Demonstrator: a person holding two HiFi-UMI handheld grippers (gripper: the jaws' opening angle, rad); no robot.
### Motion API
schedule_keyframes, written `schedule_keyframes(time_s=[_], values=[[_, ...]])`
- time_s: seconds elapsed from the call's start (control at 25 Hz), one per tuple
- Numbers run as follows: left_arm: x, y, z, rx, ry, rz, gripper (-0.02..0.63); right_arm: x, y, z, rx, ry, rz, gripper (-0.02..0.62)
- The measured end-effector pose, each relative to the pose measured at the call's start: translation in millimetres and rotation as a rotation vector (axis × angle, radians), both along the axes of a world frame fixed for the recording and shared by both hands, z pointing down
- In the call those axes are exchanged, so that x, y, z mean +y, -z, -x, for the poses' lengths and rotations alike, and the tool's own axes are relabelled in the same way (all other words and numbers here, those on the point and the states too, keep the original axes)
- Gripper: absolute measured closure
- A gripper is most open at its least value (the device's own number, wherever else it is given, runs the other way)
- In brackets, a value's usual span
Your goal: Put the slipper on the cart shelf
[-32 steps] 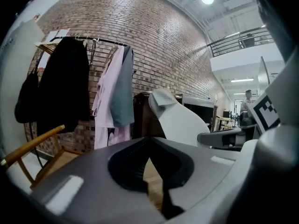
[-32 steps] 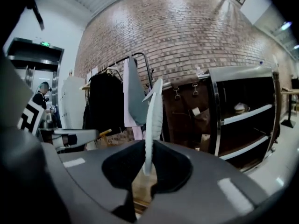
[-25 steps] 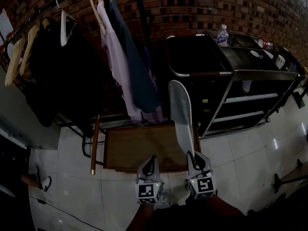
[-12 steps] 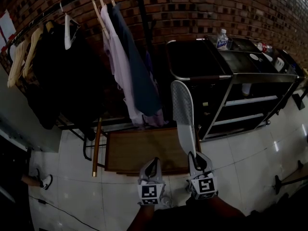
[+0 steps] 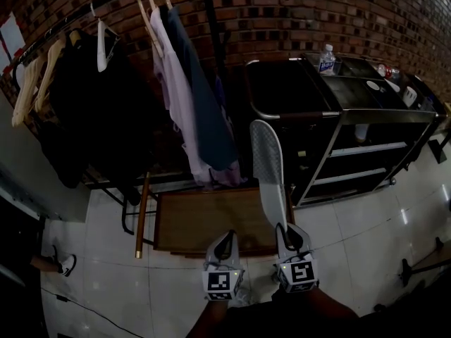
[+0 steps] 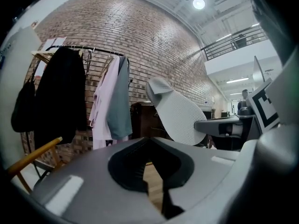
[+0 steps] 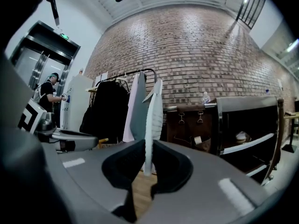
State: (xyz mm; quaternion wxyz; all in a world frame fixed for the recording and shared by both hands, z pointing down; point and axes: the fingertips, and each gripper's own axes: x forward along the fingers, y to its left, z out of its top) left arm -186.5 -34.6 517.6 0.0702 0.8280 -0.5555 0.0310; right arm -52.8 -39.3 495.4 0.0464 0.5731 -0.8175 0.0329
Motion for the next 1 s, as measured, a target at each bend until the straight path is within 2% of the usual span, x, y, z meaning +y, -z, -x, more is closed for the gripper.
schedule_keyframes(time_s=[0.4, 0.52, 0.76, 1.0], values=[[3, 12, 13, -0.006, 0.044, -0.005, 0.591, 3, 5, 5, 0.017, 0.017, 0.027, 0.555], [2, 18, 10, 0.004, 0.043, -0.015, 0.591, 6, 13, 1, 0.019, 0.013, 0.009, 0.555], [-7, 21, -22, -0.014, 0.019, -0.03, 0.591, 12, -1, -35, 0.01, -0.022, 0.041, 0.555], [-14, 23, -86, -0.024, -0.006, -0.019, 0.591, 11, -19, -104, 0.008, -0.076, 0.098, 0.555]])
